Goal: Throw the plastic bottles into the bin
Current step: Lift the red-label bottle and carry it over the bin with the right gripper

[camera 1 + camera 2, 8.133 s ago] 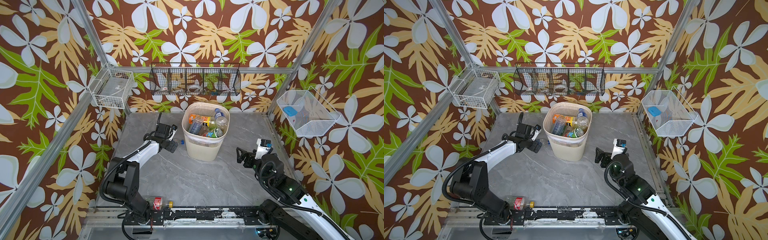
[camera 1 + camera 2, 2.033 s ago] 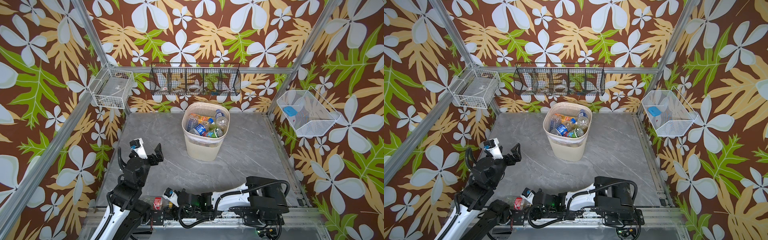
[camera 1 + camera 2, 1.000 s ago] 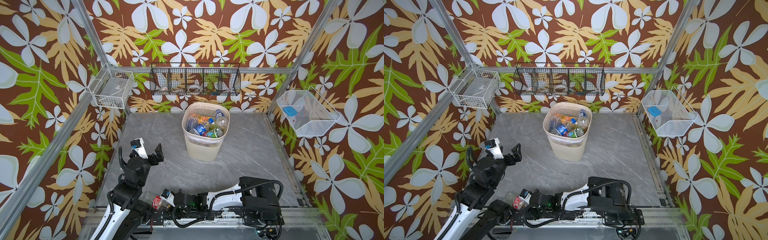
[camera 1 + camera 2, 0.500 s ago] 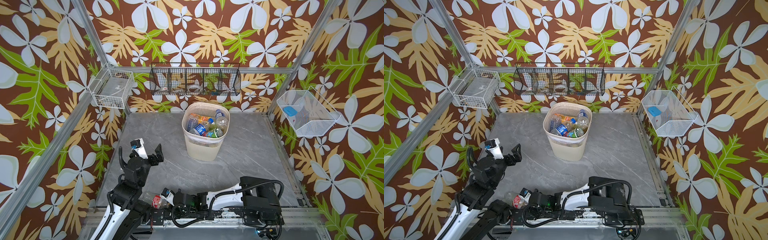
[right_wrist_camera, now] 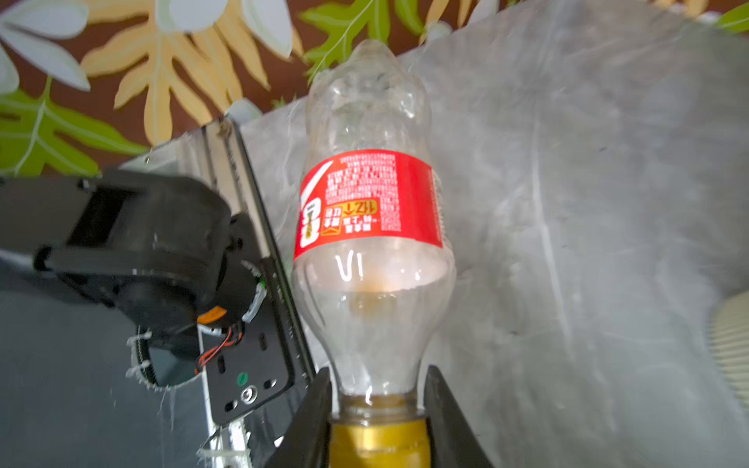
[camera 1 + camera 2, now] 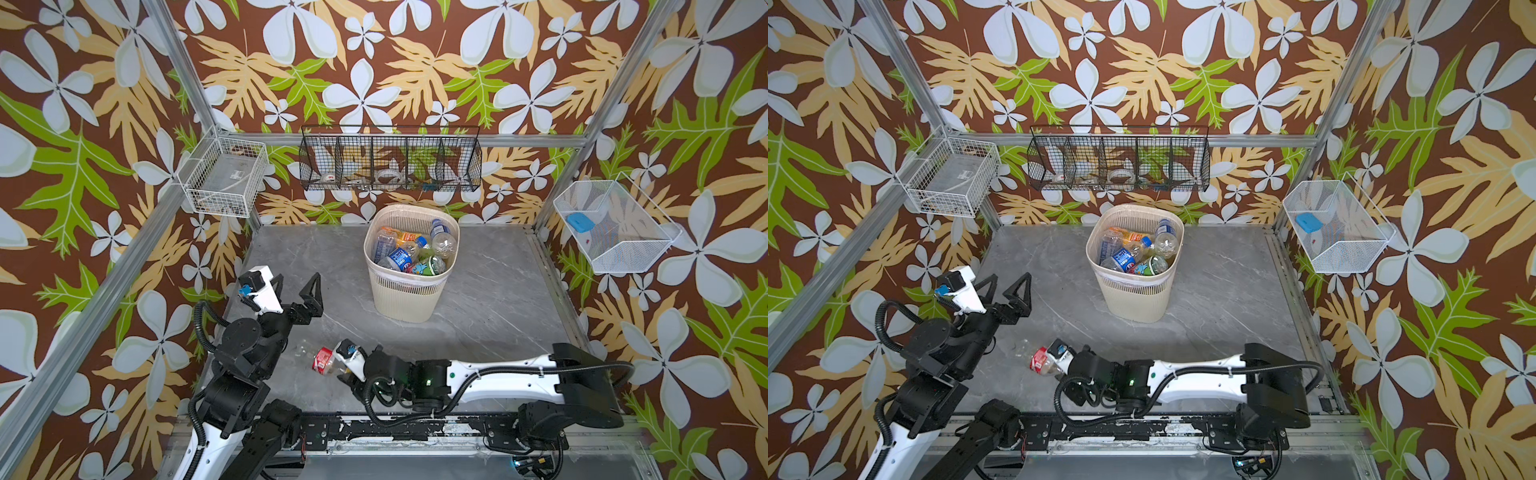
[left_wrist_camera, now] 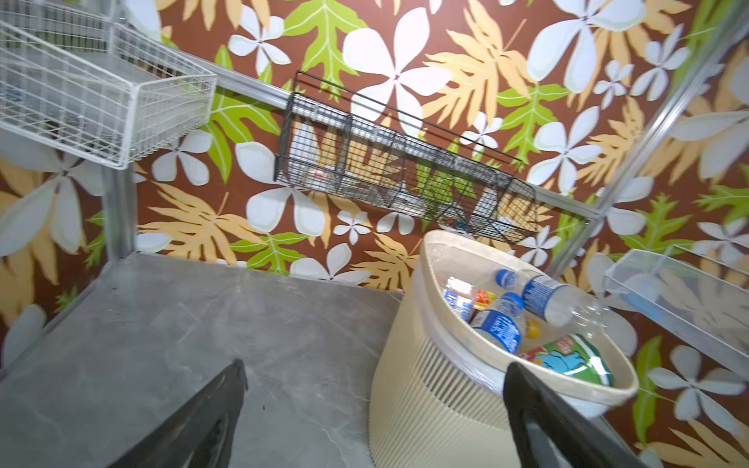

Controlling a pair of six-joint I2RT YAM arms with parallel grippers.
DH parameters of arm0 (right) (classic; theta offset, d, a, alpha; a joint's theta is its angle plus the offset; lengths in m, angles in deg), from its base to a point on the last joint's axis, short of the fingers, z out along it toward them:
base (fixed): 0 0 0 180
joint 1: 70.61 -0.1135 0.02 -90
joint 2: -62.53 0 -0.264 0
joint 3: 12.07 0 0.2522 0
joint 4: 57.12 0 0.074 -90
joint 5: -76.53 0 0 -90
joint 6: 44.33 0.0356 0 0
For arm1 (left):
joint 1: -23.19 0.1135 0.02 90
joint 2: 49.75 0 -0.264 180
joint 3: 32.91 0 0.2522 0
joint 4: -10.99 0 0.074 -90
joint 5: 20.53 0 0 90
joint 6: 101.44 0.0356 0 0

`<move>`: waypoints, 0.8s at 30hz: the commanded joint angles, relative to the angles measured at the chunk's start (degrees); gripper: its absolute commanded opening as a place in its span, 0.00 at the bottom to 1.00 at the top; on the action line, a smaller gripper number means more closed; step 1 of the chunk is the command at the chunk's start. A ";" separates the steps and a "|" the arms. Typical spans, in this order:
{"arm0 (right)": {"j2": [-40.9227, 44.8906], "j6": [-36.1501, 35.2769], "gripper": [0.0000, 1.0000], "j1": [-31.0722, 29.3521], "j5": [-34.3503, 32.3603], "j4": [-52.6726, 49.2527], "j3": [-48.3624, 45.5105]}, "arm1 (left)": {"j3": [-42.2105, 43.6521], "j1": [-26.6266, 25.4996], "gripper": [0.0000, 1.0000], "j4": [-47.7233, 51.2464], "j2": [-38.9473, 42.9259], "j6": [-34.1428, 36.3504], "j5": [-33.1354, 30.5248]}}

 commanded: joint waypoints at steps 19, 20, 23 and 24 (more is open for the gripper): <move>12.58 -25.86 0.25 40.51 11.10 -38.84 35.30 | 4.28 0.10 1.00 -9.11 1.12 1.63 15.65; 11.74 -27.21 0.25 41.87 12.09 -40.28 36.75 | 4.47 0.10 1.00 -9.33 0.70 1.70 15.72; 8.59 -32.40 0.25 44.43 14.50 -45.27 40.91 | 4.50 0.10 1.00 -9.61 -0.68 2.37 15.92; 7.44 -33.86 0.25 45.23 15.15 -46.98 42.39 | 4.41 0.08 1.00 -9.66 -1.18 2.55 15.97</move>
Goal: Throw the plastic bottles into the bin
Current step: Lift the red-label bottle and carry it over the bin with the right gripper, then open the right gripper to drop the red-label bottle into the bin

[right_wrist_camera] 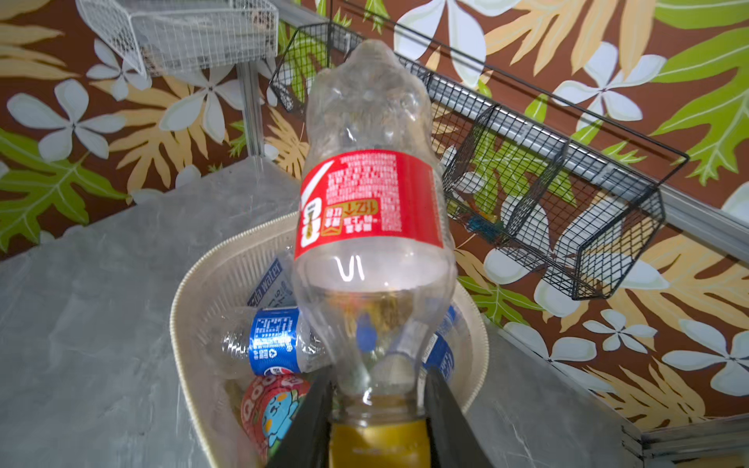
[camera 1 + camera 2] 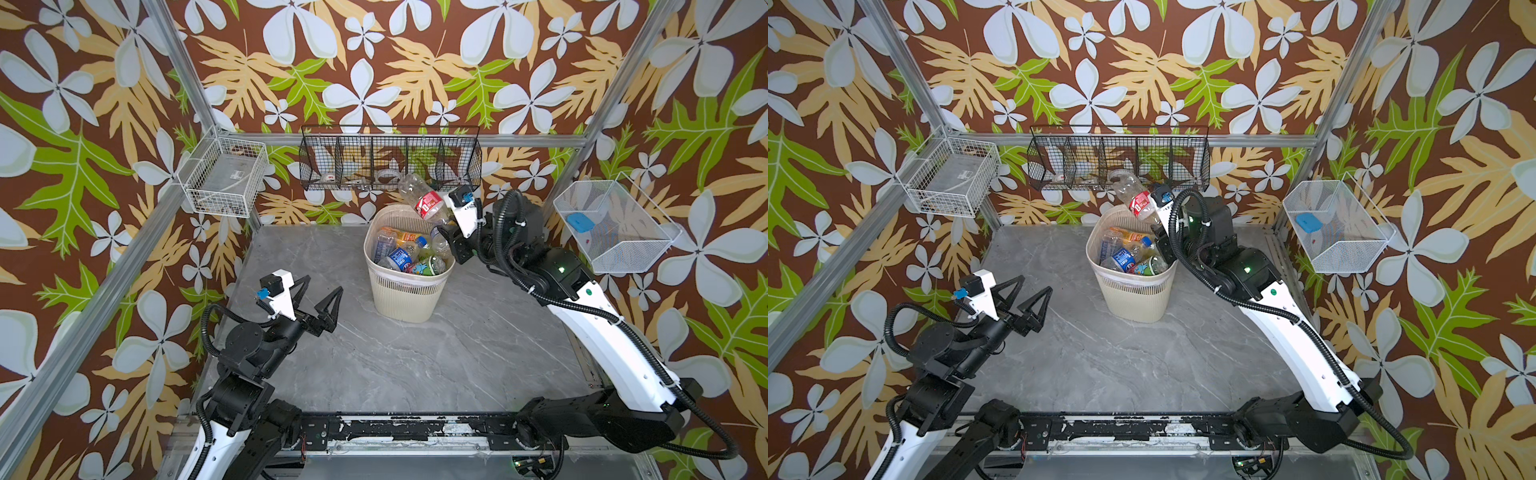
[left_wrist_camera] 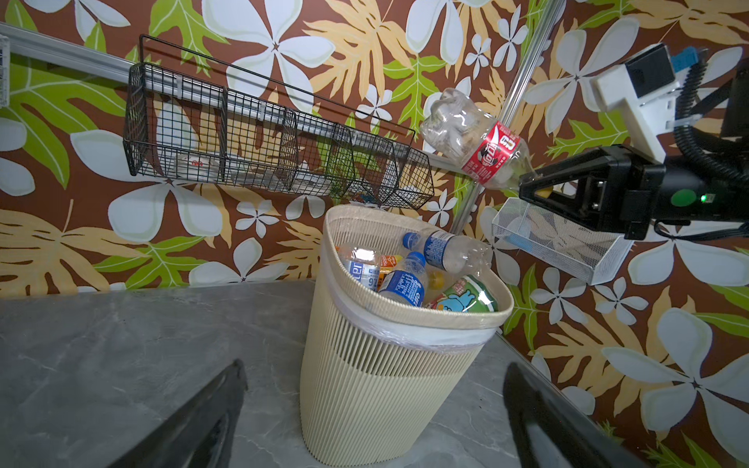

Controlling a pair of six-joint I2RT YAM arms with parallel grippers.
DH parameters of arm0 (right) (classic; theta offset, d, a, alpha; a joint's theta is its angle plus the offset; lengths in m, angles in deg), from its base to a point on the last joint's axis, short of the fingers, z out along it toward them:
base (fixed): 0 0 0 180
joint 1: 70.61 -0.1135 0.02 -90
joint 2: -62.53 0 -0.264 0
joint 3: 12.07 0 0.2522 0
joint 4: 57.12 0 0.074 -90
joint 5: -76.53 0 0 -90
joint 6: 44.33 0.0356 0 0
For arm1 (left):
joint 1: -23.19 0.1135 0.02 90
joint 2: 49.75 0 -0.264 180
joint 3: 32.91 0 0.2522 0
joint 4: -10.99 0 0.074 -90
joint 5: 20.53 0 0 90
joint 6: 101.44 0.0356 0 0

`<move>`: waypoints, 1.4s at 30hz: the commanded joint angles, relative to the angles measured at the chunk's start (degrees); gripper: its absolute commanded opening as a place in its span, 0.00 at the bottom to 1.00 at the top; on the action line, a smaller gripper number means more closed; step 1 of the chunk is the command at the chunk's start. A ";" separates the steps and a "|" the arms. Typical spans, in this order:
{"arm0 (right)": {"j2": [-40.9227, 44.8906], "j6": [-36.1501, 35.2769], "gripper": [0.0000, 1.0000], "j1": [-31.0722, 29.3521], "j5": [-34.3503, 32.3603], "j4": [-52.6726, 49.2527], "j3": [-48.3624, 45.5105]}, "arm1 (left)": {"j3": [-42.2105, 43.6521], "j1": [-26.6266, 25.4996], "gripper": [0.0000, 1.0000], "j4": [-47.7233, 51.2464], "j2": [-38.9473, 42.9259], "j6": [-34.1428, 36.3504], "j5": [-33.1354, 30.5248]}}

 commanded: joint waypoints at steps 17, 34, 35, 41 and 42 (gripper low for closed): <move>-12.26 -14.09 0.24 5.39 7.89 -11.88 11.15 | 0.21 0.10 1.00 -4.36 -5.30 1.68 0.56; -1.38 -3.89 0.89 5.47 -5.46 3.36 3.80 | 1.62 0.10 1.00 -5.24 -6.36 0.98 -0.54; 1.30 -2.25 0.90 5.48 -5.68 6.22 0.39 | 1.71 0.10 1.00 -5.24 -6.37 0.90 -0.73; 26.04 8.76 1.00 5.42 -10.06 26.97 -33.74 | 3.64 0.10 1.00 -5.93 -5.33 -0.12 -3.08; 29.96 10.19 1.00 5.42 -12.92 28.90 -39.02 | 4.18 0.10 1.00 -6.26 -5.08 -0.37 -4.24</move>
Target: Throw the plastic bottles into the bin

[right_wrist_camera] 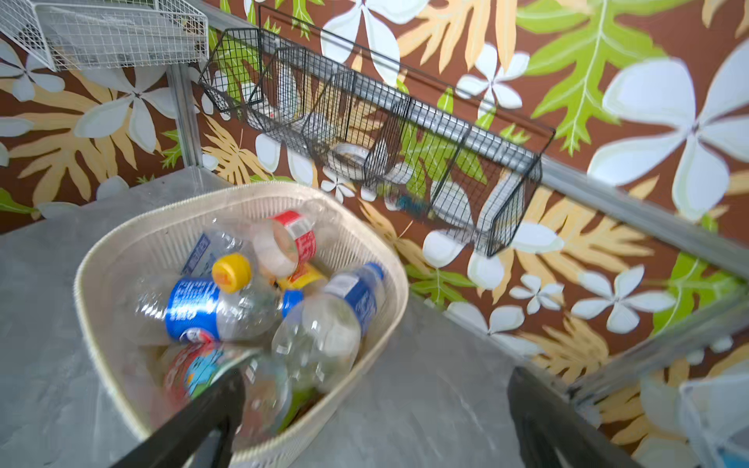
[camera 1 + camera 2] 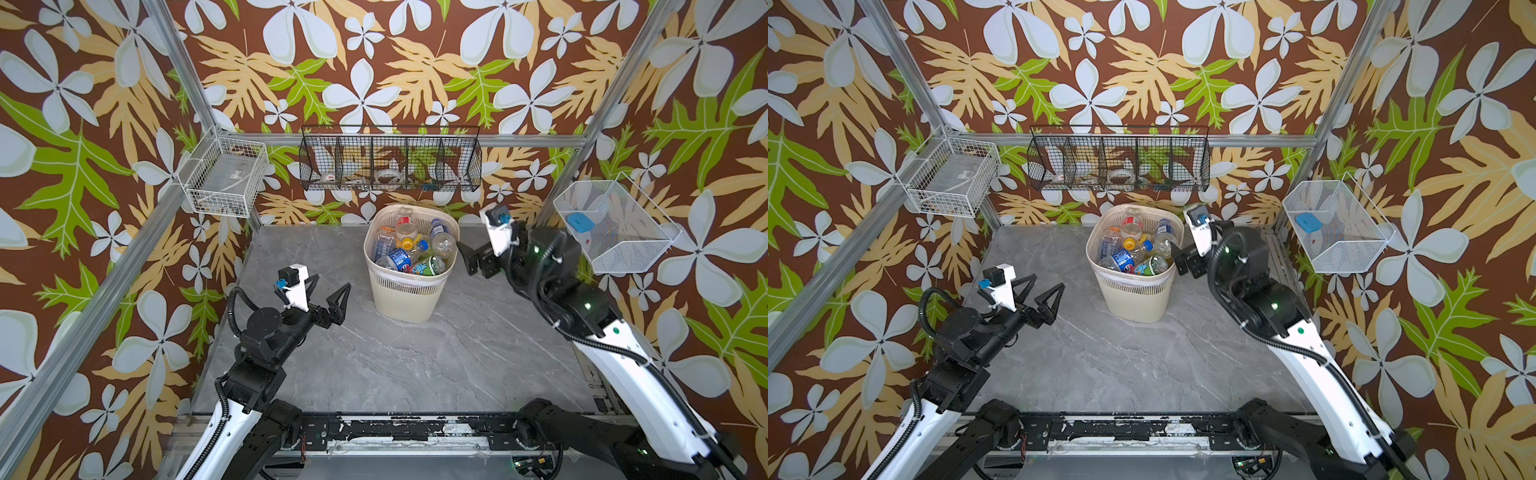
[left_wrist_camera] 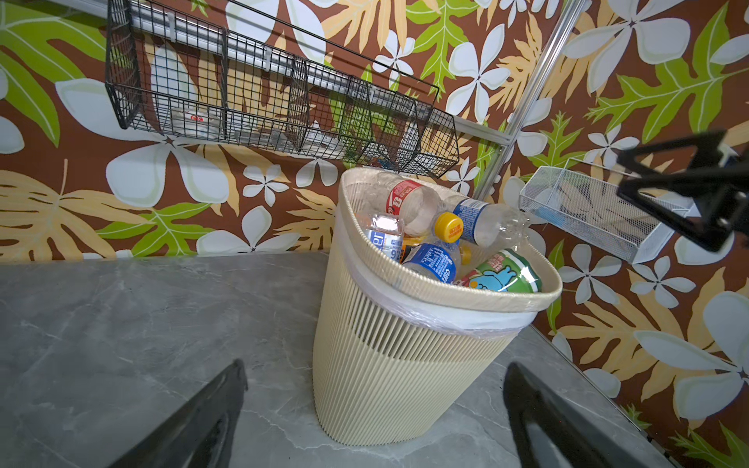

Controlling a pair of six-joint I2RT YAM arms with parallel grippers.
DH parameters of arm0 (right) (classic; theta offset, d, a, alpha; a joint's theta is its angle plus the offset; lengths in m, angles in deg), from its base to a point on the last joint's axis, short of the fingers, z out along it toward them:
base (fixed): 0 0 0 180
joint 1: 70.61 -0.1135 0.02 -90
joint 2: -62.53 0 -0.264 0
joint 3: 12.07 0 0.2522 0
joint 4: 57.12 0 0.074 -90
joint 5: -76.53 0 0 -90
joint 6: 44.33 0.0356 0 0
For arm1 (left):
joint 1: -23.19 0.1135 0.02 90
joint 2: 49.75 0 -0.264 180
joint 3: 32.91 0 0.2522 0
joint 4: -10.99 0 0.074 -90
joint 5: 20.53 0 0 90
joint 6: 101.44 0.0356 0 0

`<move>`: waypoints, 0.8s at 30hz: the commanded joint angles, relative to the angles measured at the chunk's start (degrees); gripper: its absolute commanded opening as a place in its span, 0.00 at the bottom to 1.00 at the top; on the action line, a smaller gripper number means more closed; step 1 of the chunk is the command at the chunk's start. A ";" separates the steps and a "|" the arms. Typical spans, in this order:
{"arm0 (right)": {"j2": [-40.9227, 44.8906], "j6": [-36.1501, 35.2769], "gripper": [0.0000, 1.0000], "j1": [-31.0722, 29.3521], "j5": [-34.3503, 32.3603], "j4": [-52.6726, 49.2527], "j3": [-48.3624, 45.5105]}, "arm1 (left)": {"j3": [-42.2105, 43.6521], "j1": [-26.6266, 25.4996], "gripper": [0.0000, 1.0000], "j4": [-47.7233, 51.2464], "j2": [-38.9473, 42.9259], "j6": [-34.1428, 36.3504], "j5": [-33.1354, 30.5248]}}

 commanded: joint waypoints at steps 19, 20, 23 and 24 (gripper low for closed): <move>4.22 6.73 1.00 14.10 -28.84 71.66 -63.98 | 33.08 0.76 1.00 -51.60 -13.35 11.37 -48.70; 1.75 9.25 1.00 16.97 -26.36 75.07 -65.21 | 32.91 1.28 1.00 -52.67 -15.45 12.55 -48.80; -6.75 8.52 1.00 20.31 -20.49 86.88 -67.36 | 34.05 4.96 1.00 -60.90 -23.51 13.95 -42.87; -9.38 6.86 1.00 20.31 -20.21 89.46 -67.35 | 34.33 7.83 1.00 -63.96 -27.08 12.87 -38.77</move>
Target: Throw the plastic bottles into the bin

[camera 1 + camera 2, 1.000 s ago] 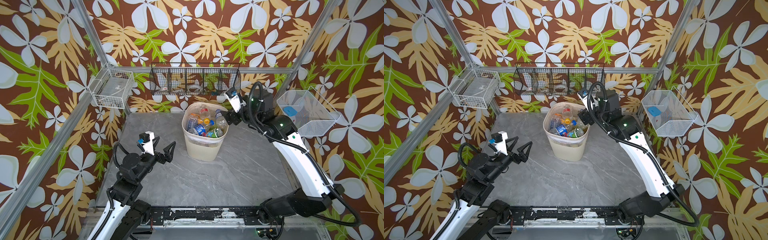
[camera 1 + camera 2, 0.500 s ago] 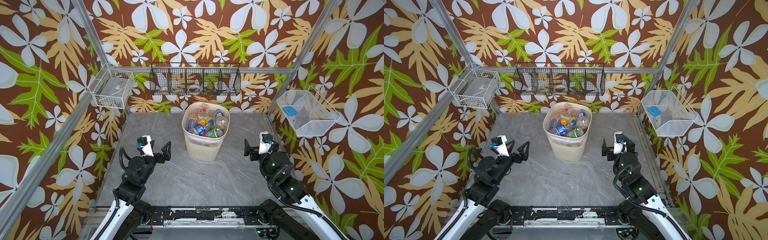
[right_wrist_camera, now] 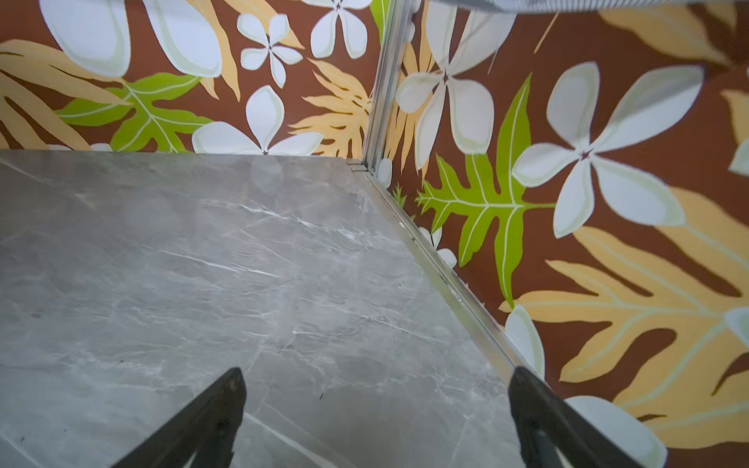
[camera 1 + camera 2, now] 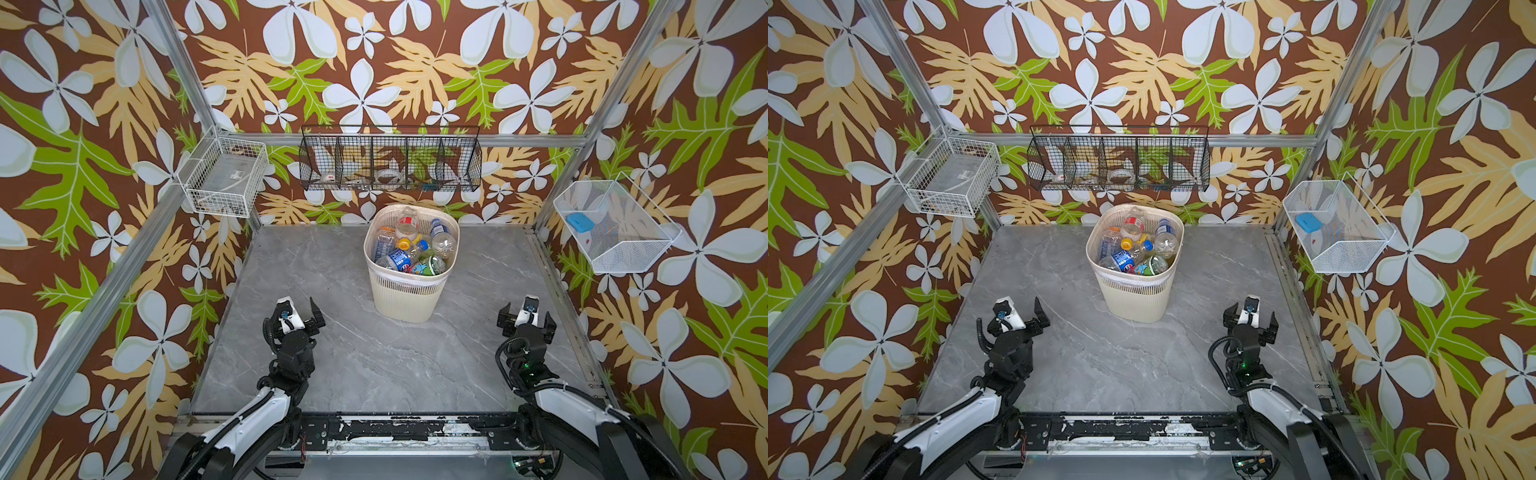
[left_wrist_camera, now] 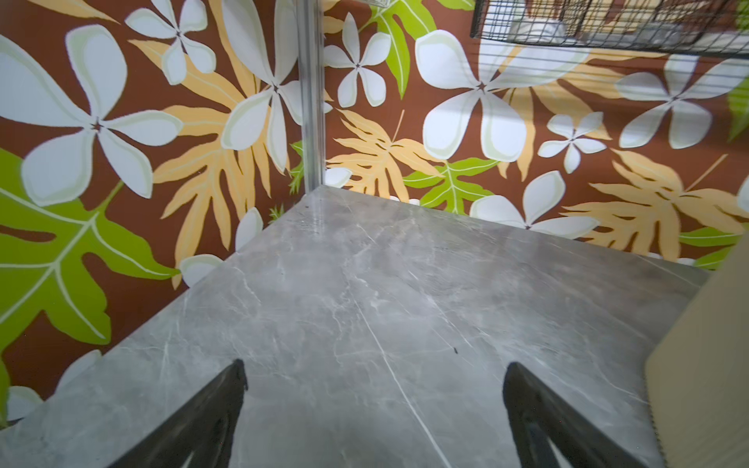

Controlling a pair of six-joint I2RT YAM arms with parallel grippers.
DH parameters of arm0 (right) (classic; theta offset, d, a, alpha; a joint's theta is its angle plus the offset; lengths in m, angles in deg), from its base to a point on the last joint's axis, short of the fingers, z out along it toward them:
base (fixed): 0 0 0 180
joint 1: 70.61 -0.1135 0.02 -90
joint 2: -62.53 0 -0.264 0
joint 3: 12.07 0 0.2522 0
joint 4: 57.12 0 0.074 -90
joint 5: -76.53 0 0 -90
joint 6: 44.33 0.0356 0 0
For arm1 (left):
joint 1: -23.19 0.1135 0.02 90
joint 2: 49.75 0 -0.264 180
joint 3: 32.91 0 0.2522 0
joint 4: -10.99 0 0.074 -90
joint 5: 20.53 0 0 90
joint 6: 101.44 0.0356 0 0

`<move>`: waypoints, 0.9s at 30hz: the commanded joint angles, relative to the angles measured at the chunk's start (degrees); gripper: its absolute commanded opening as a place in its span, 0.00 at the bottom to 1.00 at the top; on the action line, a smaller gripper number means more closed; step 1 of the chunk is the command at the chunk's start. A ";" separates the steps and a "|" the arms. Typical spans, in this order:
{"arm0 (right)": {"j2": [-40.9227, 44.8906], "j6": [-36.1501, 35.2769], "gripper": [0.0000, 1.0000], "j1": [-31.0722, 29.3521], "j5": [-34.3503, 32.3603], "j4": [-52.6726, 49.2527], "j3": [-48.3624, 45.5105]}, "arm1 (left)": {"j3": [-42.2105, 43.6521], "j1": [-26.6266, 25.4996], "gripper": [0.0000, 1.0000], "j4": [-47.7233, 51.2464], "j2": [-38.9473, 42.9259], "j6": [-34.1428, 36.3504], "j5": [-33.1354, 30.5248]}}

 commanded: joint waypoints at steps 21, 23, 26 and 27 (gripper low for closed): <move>-24.60 -2.90 1.00 2.60 13.23 29.61 2.95 | -5.13 10.01 1.00 -22.29 -24.35 -0.12 14.31; -24.70 -2.93 1.00 2.56 13.26 29.95 2.93 | -5.10 9.99 1.00 -22.29 -24.34 -0.24 14.64; -24.68 -2.93 1.00 2.62 13.21 29.65 3.02 | -5.04 9.99 1.00 -22.37 -24.26 -0.11 14.49; -24.62 -2.88 1.00 2.59 13.18 29.64 3.02 | -4.91 9.99 1.00 -22.70 -24.18 -0.06 14.47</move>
